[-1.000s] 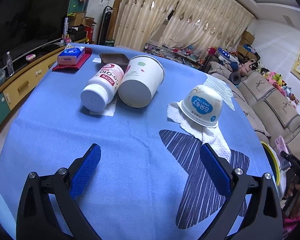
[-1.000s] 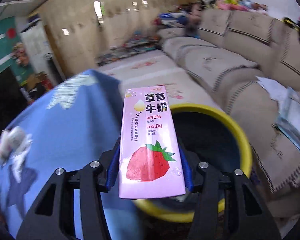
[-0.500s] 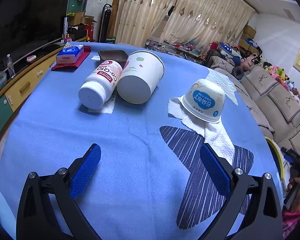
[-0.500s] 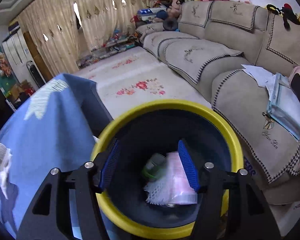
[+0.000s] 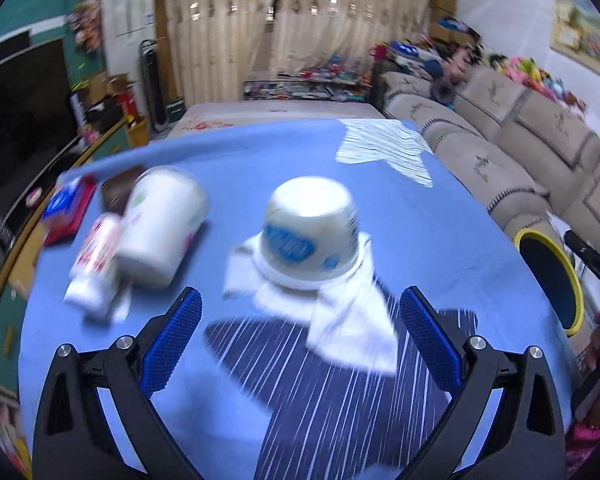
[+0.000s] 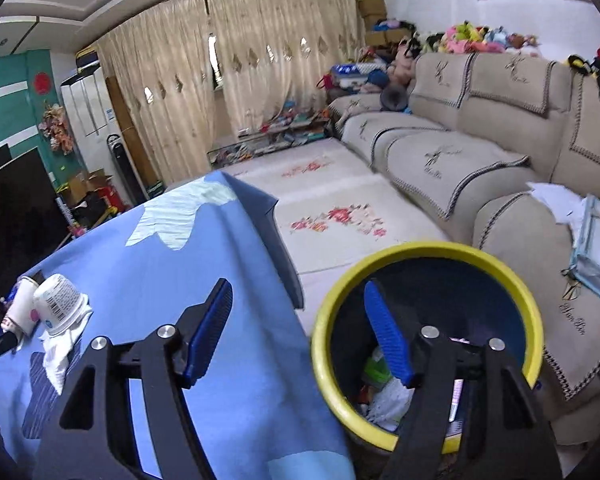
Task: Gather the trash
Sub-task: 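Grasp the white yogurt cup with the left gripper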
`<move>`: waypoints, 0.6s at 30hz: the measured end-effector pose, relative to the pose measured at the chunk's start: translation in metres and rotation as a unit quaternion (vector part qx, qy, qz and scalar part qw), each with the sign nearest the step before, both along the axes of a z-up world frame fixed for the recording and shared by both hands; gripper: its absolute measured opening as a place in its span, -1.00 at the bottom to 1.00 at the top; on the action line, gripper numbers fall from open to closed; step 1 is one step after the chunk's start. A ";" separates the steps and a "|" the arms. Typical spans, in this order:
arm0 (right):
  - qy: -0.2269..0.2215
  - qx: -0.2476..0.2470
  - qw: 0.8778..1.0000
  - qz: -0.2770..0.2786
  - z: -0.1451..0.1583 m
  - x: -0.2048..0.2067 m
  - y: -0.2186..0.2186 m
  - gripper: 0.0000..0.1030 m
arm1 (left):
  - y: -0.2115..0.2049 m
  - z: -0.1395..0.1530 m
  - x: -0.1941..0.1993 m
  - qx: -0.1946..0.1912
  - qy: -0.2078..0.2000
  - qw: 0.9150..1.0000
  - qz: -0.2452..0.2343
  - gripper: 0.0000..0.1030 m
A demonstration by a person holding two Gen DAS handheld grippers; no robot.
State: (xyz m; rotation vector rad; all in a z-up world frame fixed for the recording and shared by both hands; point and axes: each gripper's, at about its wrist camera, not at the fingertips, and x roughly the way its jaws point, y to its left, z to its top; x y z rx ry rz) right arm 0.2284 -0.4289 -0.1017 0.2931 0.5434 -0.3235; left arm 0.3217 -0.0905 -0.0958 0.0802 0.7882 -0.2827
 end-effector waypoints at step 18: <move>0.014 -0.011 1.000 -0.003 -0.001 0.007 0.005 0.36 | -0.023 -0.026 0.101 -0.006 0.018 1.000 0.013 0.80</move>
